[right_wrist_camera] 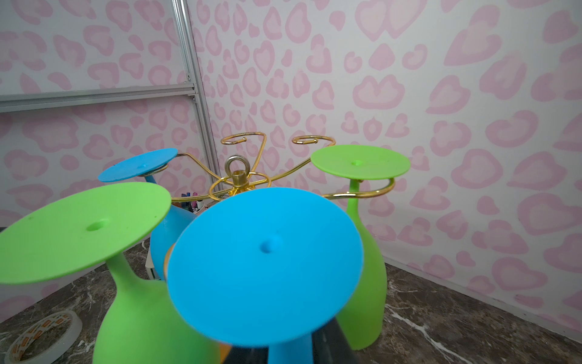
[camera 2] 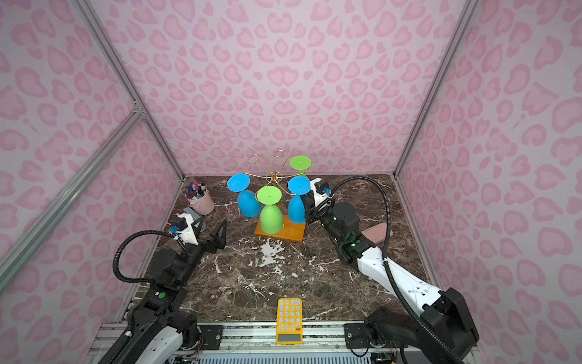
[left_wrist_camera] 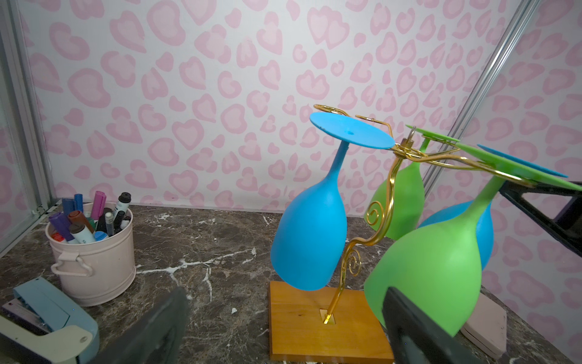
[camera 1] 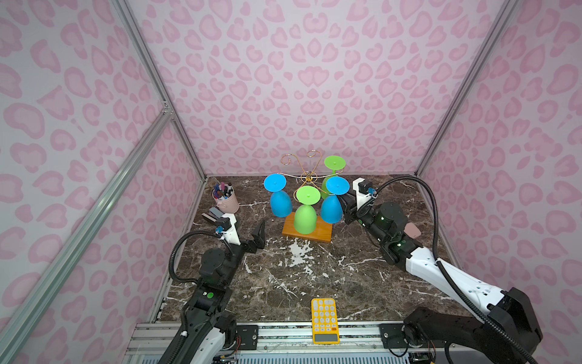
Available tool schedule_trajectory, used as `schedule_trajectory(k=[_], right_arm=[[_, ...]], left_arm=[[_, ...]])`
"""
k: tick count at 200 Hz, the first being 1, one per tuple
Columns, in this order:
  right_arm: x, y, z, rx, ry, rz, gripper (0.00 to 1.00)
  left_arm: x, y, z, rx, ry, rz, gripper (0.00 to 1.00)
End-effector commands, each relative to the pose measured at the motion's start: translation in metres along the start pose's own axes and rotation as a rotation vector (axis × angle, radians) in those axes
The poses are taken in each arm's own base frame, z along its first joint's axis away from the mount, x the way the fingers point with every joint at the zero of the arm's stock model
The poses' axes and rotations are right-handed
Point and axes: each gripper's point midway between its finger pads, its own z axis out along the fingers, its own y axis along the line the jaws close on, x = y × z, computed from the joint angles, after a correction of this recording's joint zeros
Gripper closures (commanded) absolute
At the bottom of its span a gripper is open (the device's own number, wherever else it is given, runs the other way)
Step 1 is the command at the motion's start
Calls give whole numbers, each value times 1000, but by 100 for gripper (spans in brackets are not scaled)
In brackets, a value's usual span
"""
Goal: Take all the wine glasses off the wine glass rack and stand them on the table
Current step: 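Move the right gripper up to the nearest blue glass's base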
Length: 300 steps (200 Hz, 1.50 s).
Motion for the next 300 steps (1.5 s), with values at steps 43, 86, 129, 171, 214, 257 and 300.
schedule_trajectory(k=[43, 86, 129, 171, 214, 257, 300], right_arm=[[-8, 9, 1, -37, -18, -3, 86], [-3, 8, -1, -17, -9, -2, 55], [3, 5, 5, -6, -2, -8, 54], [5, 4, 12, 0, -7, -5, 58], [3, 9, 16, -23, -16, -5, 59], [-2, 9, 17, -21, -31, -11, 63], [-1, 10, 17, -26, -28, -16, 71]], left_arm=[[-8, -1, 0, 0, -22, 3, 3], [-8, -1, -1, -1, -19, 4, 3], [-8, -1, -1, -3, -18, 6, 3], [-8, 0, -2, -5, -17, 3, 3], [-7, 0, -1, -9, -13, 4, 3], [-6, 0, -1, -8, -11, 3, 3], [-7, 0, -1, -8, -10, 2, 3]])
